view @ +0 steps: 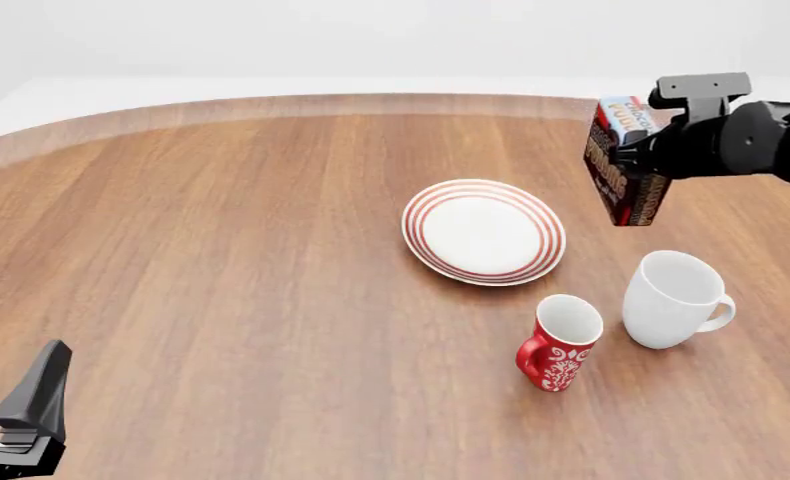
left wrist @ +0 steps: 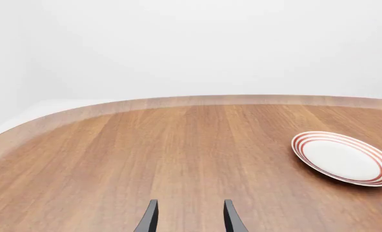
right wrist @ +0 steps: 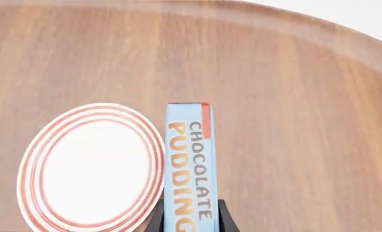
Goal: Put the chocolate pudding to the right of the plate.
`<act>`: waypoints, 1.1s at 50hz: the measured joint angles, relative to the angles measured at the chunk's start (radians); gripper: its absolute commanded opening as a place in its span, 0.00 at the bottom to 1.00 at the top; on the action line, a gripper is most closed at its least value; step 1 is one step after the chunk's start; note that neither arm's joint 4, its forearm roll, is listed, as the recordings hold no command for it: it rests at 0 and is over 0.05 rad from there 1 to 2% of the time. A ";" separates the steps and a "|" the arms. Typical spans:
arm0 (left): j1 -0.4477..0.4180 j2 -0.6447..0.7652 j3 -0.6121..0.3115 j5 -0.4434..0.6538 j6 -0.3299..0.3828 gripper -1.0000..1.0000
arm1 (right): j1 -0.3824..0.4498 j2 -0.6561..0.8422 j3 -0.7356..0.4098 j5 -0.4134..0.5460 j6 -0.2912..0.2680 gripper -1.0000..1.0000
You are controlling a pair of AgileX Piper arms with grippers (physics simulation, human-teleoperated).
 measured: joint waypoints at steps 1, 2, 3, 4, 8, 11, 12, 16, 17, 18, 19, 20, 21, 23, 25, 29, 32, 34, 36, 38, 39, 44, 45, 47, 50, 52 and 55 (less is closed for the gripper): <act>0.000 0.000 0.000 0.000 0.000 1.00 | -0.001 0.002 0.003 -0.003 0.000 0.00; 0.000 0.000 0.000 0.000 0.000 1.00 | -0.002 0.004 0.006 -0.006 -0.001 0.00; 0.000 0.000 0.000 0.000 0.000 1.00 | -0.002 0.007 0.009 -0.009 -0.001 0.00; 0.000 0.000 0.000 0.000 0.000 1.00 | -0.003 0.009 0.012 -0.012 -0.001 0.00; 0.000 0.000 0.000 0.000 0.000 1.00 | -0.005 0.020 0.023 -0.024 -0.003 0.00; 0.000 0.000 0.000 0.000 0.000 1.00 | -0.007 0.030 0.028 -0.032 -0.004 0.00; 0.000 0.000 0.000 0.000 0.000 1.00 | -0.007 0.033 0.030 -0.035 -0.004 0.00; 0.000 0.000 0.000 0.000 0.000 1.00 | -0.009 0.043 0.041 -0.047 -0.004 0.00; 0.000 0.000 0.000 0.000 0.000 1.00 | -0.010 0.045 0.044 -0.050 -0.005 0.00; 0.000 0.000 0.000 0.000 0.000 1.00 | -0.010 0.047 0.047 -0.052 -0.005 0.00; 0.000 0.000 0.000 0.000 0.000 1.00 | -0.011 0.050 0.049 -0.055 -0.005 0.00; 0.000 0.000 0.000 0.000 0.000 1.00 | -0.011 0.052 0.051 -0.058 -0.005 0.00; 0.000 0.000 0.000 0.000 0.000 1.00 | -0.011 0.055 0.053 -0.060 -0.005 0.00; 0.000 0.000 0.000 0.000 0.000 1.00 | -0.012 0.061 0.055 -0.065 -0.005 0.00; 0.000 0.000 0.000 0.000 0.000 1.00 | -0.012 0.068 0.058 -0.070 -0.006 0.00; 0.000 0.000 0.000 0.000 0.000 1.00 | -0.013 0.082 0.063 -0.081 -0.006 0.00; 0.000 0.000 0.000 0.000 0.000 1.00 | -0.014 0.092 0.067 -0.088 -0.007 0.00; 0.000 0.000 0.000 0.000 0.000 1.00 | -0.015 0.097 0.070 -0.092 -0.007 0.00; 0.000 0.000 0.000 0.000 0.000 1.00 | -0.016 0.101 0.073 -0.096 -0.008 0.00; 0.000 0.000 0.000 0.000 0.000 1.00 | -0.016 0.104 0.076 -0.100 -0.008 0.00; 0.000 0.000 0.000 0.000 0.000 1.00 | -0.017 0.106 0.078 -0.102 -0.008 0.00; 0.000 0.000 0.000 0.000 0.000 1.00 | -0.019 0.115 0.084 -0.111 -0.010 0.00; 0.000 0.000 0.000 0.000 0.000 1.00 | -0.020 0.117 0.086 -0.114 -0.010 0.00; 0.000 0.000 0.000 0.000 0.000 1.00 | -0.022 0.122 0.088 -0.118 -0.011 0.00; 0.000 0.000 0.000 0.000 0.000 1.00 | -0.024 0.127 0.091 -0.123 -0.012 0.00; 0.000 0.000 0.000 0.000 0.000 1.00 | -0.025 0.130 0.093 -0.125 -0.012 0.00; 0.000 0.000 0.000 0.000 0.000 1.00 | -0.029 0.139 0.093 -0.131 -0.015 0.00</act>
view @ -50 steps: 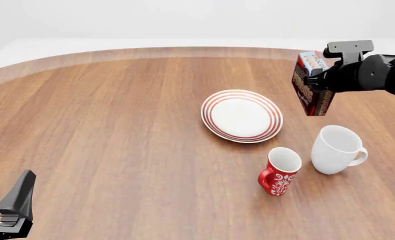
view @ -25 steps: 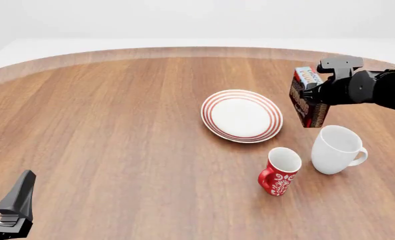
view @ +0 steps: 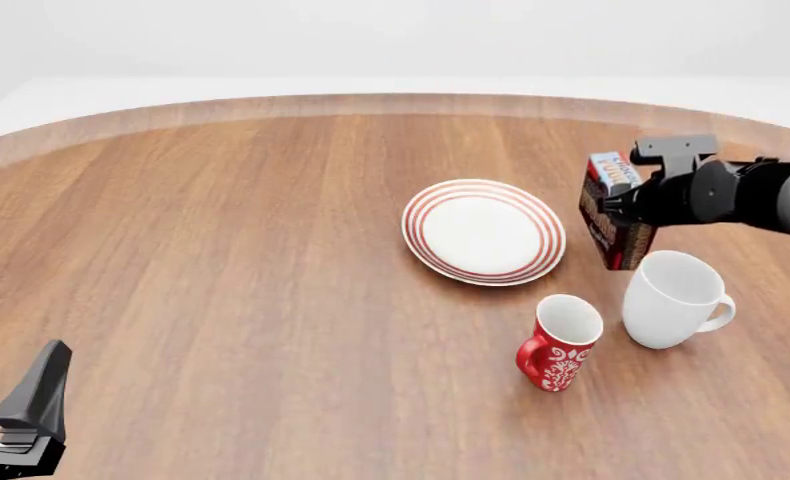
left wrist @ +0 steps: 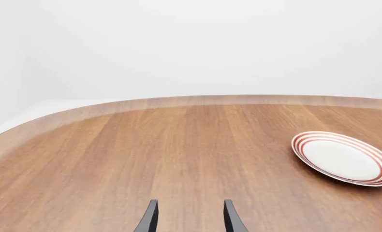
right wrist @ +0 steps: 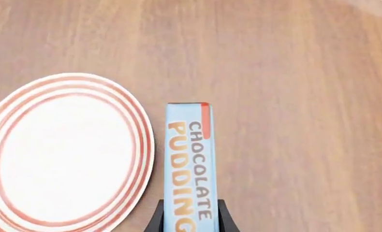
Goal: Put the chocolate pudding to the right of the plate.
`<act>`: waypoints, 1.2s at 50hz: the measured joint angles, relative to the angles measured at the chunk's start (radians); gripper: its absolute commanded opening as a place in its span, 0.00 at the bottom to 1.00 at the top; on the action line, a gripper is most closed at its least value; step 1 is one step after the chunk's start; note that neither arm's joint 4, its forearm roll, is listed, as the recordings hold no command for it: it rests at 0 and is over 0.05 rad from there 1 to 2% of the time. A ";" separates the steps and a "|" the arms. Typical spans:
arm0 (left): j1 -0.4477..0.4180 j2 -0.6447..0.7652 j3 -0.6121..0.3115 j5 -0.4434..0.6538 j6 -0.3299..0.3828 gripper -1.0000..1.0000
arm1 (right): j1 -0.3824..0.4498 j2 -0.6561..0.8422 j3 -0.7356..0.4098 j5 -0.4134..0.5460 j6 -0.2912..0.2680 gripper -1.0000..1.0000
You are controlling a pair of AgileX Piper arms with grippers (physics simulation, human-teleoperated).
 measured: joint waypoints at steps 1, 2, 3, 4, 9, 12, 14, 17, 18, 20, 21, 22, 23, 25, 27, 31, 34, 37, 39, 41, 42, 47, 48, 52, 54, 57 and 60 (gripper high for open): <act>0.000 0.000 0.000 0.000 0.000 1.00 | -0.001 0.003 0.000 -0.002 -0.001 0.00; 0.000 0.000 0.000 0.000 0.000 1.00 | -0.002 0.006 0.000 -0.004 -0.001 0.00; 0.000 0.000 0.000 0.000 0.000 1.00 | -0.003 0.009 0.001 -0.007 -0.002 0.00; 0.000 0.000 0.000 0.000 0.000 1.00 | -0.004 0.012 0.002 -0.009 -0.003 0.00; 0.000 0.000 0.000 0.000 0.000 1.00 | -0.010 0.021 0.009 -0.022 -0.006 0.00; 0.000 0.000 0.000 0.000 0.000 1.00 | -0.015 0.024 0.014 -0.030 -0.007 0.00; 0.000 0.000 0.000 0.000 0.000 1.00 | -0.019 0.027 0.018 -0.035 -0.011 0.00; 0.000 0.000 0.000 0.000 0.000 1.00 | -0.026 0.030 0.022 -0.042 -0.014 1.00; 0.000 0.000 0.000 0.000 0.000 1.00 | -0.029 0.030 0.023 -0.044 -0.014 1.00; 0.000 0.000 0.000 0.000 0.000 1.00 | -0.036 0.029 0.025 -0.049 -0.014 1.00; 0.000 0.000 0.000 0.000 0.000 1.00 | -0.041 0.027 0.026 -0.052 -0.016 1.00; 0.000 0.000 0.000 0.000 0.000 1.00 | -0.046 0.025 0.027 -0.054 -0.017 1.00; 0.000 0.000 0.000 0.000 0.000 1.00 | -0.050 0.022 0.027 -0.055 -0.017 1.00; 0.000 0.000 0.000 0.000 0.000 1.00 | -0.057 0.016 0.027 -0.056 -0.018 1.00; 0.000 0.000 0.000 0.000 0.000 1.00 | -0.065 0.008 0.026 -0.056 -0.019 1.00; 0.000 0.000 0.000 0.000 0.000 1.00 | -0.076 -0.013 0.025 -0.055 -0.022 1.00; 0.000 0.000 0.000 0.000 0.000 1.00 | -0.083 -0.049 0.023 -0.048 -0.023 1.00; 0.000 0.000 0.000 0.000 0.000 1.00 | -0.073 -0.119 0.006 -0.014 -0.009 1.00; 0.000 0.000 0.000 0.000 0.000 1.00 | -0.064 -0.170 -0.011 0.013 0.001 1.00; 0.000 0.000 0.000 0.000 0.000 1.00 | -0.043 -0.243 -0.066 0.076 0.011 1.00; 0.000 0.000 0.000 0.000 0.000 1.00 | -0.031 -0.281 -0.101 0.111 0.015 1.00; 0.000 0.000 0.000 0.000 0.000 1.00 | 0.022 -0.461 -0.314 0.291 0.009 1.00; 0.000 0.000 0.000 0.000 0.000 1.00 | 0.030 -0.493 -0.355 0.323 0.006 1.00; 0.000 0.000 0.000 0.000 0.000 1.00 | 0.000 -0.701 -0.484 0.366 -0.036 1.00; 0.000 0.000 0.000 0.000 0.000 1.00 | -0.025 -0.832 -0.499 0.356 -0.044 1.00; 0.000 0.000 0.000 0.000 0.000 1.00 | -0.069 -1.047 -0.428 0.321 -0.017 1.00; 0.000 0.000 0.000 0.000 0.000 1.00 | -0.080 -1.254 -0.225 0.264 -0.007 1.00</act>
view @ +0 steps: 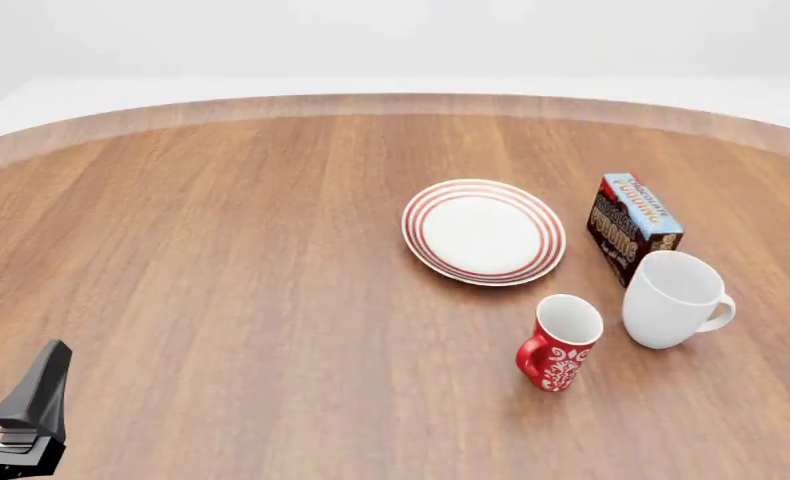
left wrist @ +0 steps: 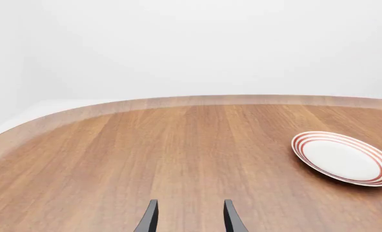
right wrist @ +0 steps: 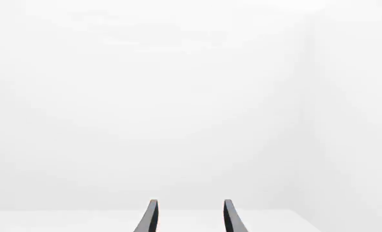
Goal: Put the chocolate pudding to the right of the plate.
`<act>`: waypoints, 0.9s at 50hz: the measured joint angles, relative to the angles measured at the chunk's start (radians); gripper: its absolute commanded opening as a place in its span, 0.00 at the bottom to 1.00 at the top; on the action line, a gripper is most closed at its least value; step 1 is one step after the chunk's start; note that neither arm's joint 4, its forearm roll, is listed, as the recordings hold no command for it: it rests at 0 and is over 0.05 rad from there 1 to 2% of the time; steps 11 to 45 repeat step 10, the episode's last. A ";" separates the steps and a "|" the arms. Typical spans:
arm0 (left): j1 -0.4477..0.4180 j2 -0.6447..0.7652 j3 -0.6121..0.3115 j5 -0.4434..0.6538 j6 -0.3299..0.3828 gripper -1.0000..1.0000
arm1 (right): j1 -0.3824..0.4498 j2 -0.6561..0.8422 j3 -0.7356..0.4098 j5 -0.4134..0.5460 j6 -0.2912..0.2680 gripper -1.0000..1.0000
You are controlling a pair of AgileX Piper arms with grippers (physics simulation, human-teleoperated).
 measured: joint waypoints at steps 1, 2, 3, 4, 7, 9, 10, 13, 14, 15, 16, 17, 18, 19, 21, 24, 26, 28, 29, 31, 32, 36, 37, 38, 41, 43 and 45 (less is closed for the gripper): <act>0.000 0.000 0.000 0.000 0.000 1.00 | 0.010 -0.056 0.094 -0.029 -0.003 1.00; 0.000 0.000 0.000 0.000 0.000 1.00 | 0.038 -0.104 0.194 -0.057 -0.010 1.00; 0.000 0.000 0.000 0.000 0.000 1.00 | 0.062 -0.148 0.294 -0.083 -0.003 1.00; 0.000 0.000 0.000 0.000 0.000 1.00 | 0.078 -0.187 0.394 -0.108 0.007 1.00; 0.000 0.000 0.000 0.000 0.000 1.00 | 0.113 -0.283 0.654 -0.161 0.014 1.00; 0.000 0.000 0.000 0.000 0.000 1.00 | 0.124 -0.332 0.789 -0.212 0.005 1.00; 0.000 0.000 0.000 0.000 0.000 1.00 | 0.124 -0.353 0.847 -0.239 0.007 1.00; 0.000 0.000 0.000 0.000 0.000 1.00 | 0.124 -0.353 0.847 -0.239 0.007 1.00; 0.000 0.000 0.000 0.000 0.000 1.00 | 0.124 -0.353 0.847 -0.239 0.007 1.00; 0.000 0.000 0.000 0.000 0.000 1.00 | 0.124 -0.353 0.847 -0.239 0.007 1.00; 0.000 0.000 0.000 0.000 0.000 1.00 | 0.124 -0.353 0.847 -0.239 0.007 1.00; 0.000 0.000 0.000 0.000 0.000 1.00 | 0.124 -0.353 0.847 -0.239 0.007 1.00; 0.000 0.000 0.000 0.000 0.000 1.00 | 0.124 -0.353 0.847 -0.239 0.007 1.00; 0.000 0.000 0.000 0.000 0.000 1.00 | 0.124 -0.353 0.847 -0.239 0.007 1.00; 0.000 0.000 0.000 0.000 0.000 1.00 | 0.124 -0.353 0.847 -0.239 0.007 1.00; 0.000 0.000 0.000 0.000 0.000 1.00 | 0.124 -0.353 0.847 -0.239 0.007 1.00; 0.000 0.000 0.000 0.000 0.000 1.00 | 0.124 -0.353 0.847 -0.239 0.007 1.00; 0.000 0.000 0.000 0.000 0.000 1.00 | 0.124 -0.353 0.847 -0.239 0.007 1.00; 0.000 0.000 0.000 0.000 0.000 1.00 | 0.124 -0.353 0.847 -0.239 0.007 1.00; 0.000 0.000 0.000 0.000 0.000 1.00 | 0.124 -0.353 0.847 -0.239 0.007 1.00; 0.000 0.000 0.000 0.000 0.000 1.00 | 0.124 -0.353 0.847 -0.239 0.007 1.00; 0.000 0.000 0.000 0.000 0.000 1.00 | 0.124 -0.353 0.847 -0.239 0.007 1.00; 0.000 0.000 0.000 0.000 0.000 1.00 | 0.124 -0.353 0.847 -0.239 0.007 1.00; 0.000 0.000 0.000 0.000 0.000 1.00 | 0.124 -0.353 0.847 -0.239 0.007 1.00; 0.000 0.000 0.000 0.000 0.000 1.00 | 0.124 -0.353 0.847 -0.239 0.007 1.00; 0.000 0.000 0.000 0.000 0.000 1.00 | 0.124 -0.353 0.847 -0.239 0.007 1.00; 0.000 0.000 0.000 0.000 0.000 1.00 | 0.124 -0.353 0.847 -0.239 0.007 1.00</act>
